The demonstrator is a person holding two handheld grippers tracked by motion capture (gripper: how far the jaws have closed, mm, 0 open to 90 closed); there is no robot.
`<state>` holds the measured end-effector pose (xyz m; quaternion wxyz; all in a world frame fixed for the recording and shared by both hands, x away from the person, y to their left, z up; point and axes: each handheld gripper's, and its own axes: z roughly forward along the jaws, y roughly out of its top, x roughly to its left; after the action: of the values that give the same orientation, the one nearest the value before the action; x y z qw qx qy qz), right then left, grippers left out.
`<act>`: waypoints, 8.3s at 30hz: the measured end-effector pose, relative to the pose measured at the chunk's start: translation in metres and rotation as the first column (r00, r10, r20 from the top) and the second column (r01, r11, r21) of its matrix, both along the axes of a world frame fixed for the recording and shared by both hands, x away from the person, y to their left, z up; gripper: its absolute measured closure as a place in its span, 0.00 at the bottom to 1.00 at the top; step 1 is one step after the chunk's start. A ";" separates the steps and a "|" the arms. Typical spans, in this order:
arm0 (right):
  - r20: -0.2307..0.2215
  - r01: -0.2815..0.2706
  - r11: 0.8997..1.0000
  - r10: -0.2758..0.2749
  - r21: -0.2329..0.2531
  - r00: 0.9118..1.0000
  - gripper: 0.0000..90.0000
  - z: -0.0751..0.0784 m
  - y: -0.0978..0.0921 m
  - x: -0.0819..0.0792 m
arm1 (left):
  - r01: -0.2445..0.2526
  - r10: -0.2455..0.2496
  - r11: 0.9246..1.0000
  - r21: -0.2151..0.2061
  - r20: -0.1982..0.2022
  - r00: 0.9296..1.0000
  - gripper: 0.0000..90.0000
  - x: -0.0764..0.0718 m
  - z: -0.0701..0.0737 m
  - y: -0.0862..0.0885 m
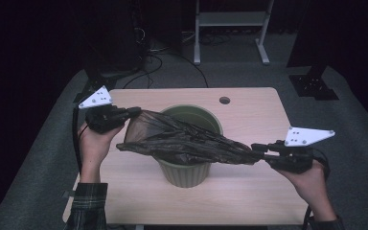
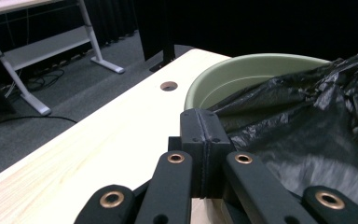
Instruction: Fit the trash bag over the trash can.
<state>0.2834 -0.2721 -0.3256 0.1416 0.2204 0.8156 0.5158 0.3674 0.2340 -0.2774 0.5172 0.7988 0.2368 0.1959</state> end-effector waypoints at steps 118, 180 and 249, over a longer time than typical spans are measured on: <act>-0.067 -0.196 0.978 0.201 0.071 0.977 1.00 -0.009 0.051 0.022 | -0.059 0.085 0.984 0.168 -0.148 0.985 1.00 0.042 -0.061 -0.019; -0.330 -0.181 0.971 0.121 -0.155 0.936 1.00 -0.132 0.087 0.020 | -0.064 0.133 0.971 0.232 -0.292 0.947 1.00 0.069 -0.121 -0.028; -0.026 -0.070 0.995 0.069 -0.069 0.997 0.02 0.003 0.073 0.036 | 0.066 0.035 0.935 0.348 -0.275 0.961 0.00 -0.061 -0.192 0.001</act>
<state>0.3193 -0.1995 -0.3229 0.1216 0.1929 0.8419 0.4892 0.3061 0.2349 -0.4692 0.3286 0.9000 0.2613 0.1176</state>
